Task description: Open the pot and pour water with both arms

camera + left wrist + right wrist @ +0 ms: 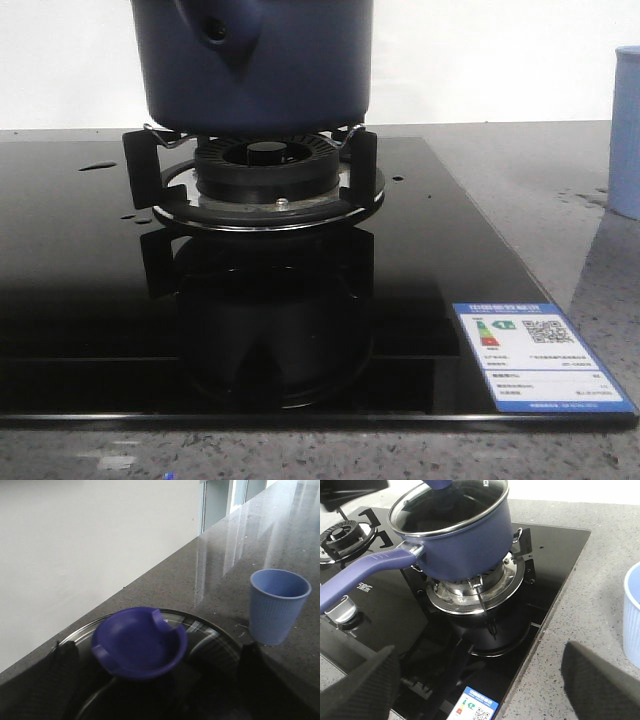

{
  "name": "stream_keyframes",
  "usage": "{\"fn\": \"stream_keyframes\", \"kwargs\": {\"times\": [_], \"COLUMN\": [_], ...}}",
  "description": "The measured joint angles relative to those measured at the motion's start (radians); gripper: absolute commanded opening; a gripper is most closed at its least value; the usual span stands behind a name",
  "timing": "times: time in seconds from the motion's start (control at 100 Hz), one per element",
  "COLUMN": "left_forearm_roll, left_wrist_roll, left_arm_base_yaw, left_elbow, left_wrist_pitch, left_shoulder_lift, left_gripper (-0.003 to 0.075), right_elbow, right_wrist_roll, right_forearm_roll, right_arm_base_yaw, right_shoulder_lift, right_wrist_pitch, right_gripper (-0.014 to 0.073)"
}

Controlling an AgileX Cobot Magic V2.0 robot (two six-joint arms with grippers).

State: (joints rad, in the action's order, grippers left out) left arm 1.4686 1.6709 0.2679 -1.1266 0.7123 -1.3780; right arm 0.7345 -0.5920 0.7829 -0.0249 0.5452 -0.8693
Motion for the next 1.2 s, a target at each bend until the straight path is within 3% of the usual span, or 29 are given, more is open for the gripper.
{"fn": "stream_keyframes", "kwargs": {"times": [0.72,0.81,1.03,1.2], "left_forearm_roll": [0.064,0.071,0.079,0.08], "left_wrist_roll": [0.048,0.048,0.068,0.071], "left_arm_base_yaw": [0.009,0.009,0.009,0.013], "left_elbow": [-0.138,-0.139,-0.139,-0.151], "left_wrist_pitch": [0.053,0.061,0.093,0.101], "left_shoulder_lift": [-0.246,-0.25,-0.252,-0.254], "left_gripper": [0.06,0.0554,0.0346,0.0299], "right_elbow": [0.0,0.0,0.0,0.0], "right_wrist_roll": [0.0,0.0,0.0,0.0], "right_forearm_roll": [0.0,0.0,0.0,0.0], "right_arm_base_yaw": [0.0,0.0,0.0,0.0], "right_shoulder_lift": [0.0,0.0,0.0,0.0], "right_wrist_pitch": [0.0,0.0,0.0,0.0], "right_gripper": [0.0573,0.0573,0.0573,0.0573]}}
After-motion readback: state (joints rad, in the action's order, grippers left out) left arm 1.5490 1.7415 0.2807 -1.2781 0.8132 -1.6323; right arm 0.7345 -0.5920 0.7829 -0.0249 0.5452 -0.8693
